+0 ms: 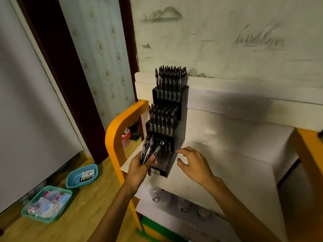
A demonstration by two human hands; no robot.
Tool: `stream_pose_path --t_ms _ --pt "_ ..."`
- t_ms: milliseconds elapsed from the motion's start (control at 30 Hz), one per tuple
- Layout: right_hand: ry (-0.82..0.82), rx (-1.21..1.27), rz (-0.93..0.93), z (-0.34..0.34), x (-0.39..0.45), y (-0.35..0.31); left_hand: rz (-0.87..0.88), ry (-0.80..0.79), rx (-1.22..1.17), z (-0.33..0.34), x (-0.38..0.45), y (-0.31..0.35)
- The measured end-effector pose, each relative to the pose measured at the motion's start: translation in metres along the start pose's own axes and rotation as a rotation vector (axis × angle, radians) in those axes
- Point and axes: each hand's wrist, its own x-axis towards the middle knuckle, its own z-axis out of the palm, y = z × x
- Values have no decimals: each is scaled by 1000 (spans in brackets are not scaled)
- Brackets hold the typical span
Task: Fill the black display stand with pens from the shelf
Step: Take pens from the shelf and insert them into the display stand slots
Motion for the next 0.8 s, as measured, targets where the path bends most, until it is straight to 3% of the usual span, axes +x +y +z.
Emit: stream_pose_path --t_ms 167,367,533,800 --pt "43 -16 59 19 19 -17 22 -60 -26 -20 43 -24" --pt "163 48 212 40 39 -41 74 -269 -28 -40 83 -45" --pt "201 112 287 54 53 -59 52 -348 -67 -47 99 -50" --pt "374 726 478 66 77 -93 77 -404 -132 -55 114 -55"
